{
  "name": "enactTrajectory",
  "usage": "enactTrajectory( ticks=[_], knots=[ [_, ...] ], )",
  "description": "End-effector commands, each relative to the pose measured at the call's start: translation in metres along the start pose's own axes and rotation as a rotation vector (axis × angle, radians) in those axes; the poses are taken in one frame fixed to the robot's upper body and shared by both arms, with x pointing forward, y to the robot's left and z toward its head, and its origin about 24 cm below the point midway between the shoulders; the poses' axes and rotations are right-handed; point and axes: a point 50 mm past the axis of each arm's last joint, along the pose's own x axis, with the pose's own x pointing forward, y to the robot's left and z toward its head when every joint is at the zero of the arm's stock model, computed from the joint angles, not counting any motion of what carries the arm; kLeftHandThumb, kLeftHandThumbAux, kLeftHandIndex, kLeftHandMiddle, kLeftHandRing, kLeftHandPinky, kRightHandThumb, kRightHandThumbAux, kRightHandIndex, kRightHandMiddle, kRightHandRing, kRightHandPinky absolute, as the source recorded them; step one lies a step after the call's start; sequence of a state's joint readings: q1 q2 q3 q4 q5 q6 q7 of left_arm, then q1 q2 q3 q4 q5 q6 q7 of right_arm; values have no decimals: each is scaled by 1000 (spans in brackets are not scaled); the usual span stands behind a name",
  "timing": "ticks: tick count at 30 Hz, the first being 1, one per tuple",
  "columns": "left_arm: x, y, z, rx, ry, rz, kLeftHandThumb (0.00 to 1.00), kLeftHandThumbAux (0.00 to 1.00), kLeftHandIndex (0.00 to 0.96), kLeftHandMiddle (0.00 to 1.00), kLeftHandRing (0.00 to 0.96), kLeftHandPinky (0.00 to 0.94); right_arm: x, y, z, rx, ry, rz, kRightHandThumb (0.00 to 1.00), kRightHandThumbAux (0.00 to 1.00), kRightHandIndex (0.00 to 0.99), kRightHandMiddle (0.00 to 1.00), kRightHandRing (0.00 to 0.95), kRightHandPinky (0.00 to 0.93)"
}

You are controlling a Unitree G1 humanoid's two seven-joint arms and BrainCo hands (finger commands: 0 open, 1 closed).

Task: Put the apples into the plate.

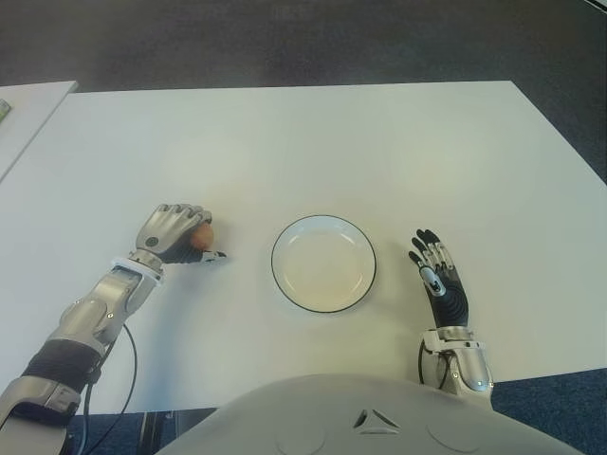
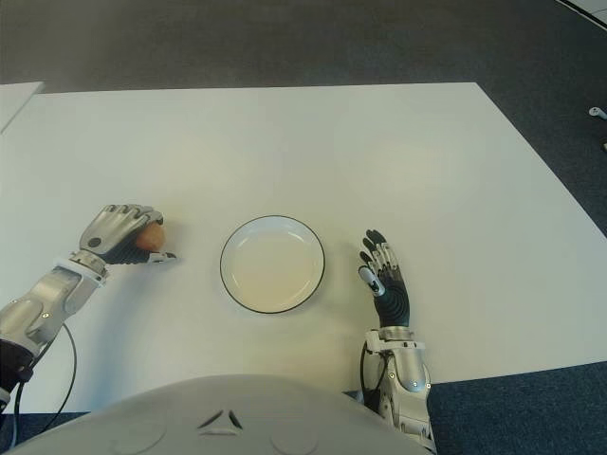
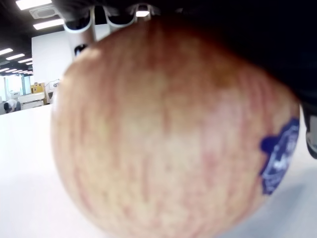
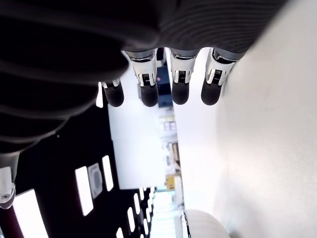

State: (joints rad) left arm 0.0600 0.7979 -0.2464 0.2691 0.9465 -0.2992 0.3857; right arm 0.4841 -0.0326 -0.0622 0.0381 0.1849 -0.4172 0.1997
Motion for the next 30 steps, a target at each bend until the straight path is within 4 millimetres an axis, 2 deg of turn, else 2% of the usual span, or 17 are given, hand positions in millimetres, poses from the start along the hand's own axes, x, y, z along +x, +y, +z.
enactTrajectory(
  ticks=[1, 3, 6, 9, 13, 16, 30],
  knots=[
    [-4, -4, 6, 0, -43, 16, 853, 668, 395, 531, 821, 736, -15, -4, -23, 27, 157, -36, 163, 458, 0, 0, 0, 0],
    [-3, -1, 7, -4, -51, 41, 853, 668, 395, 531, 816, 668, -15, -4, -23, 25, 157, -35, 163, 457, 0, 0, 0, 0],
    [-1, 10, 10, -8, -65, 78, 853, 668, 395, 531, 818, 725, -16, -4, -24, 25, 157, -33, 162, 457, 0, 0, 0, 0],
    [4, 29, 14, -2, -90, 139, 854, 667, 396, 534, 828, 782, -15, -4, -24, 31, 158, -33, 162, 456, 0, 0, 0, 0],
    [8, 48, 21, 5, -111, 232, 855, 666, 400, 539, 845, 821, -15, -3, -25, 34, 156, -32, 164, 456, 0, 0, 0, 0],
    [7, 52, 22, -6, -111, 254, 856, 665, 401, 540, 850, 824, -14, -2, -26, 35, 158, -31, 164, 455, 0, 0, 0, 0],
    [14, 102, 47, -30, -190, 385, 855, 666, 400, 538, 846, 807, -15, 2, -28, 31, 171, -25, 168, 456, 0, 0, 0, 0]
  ],
)
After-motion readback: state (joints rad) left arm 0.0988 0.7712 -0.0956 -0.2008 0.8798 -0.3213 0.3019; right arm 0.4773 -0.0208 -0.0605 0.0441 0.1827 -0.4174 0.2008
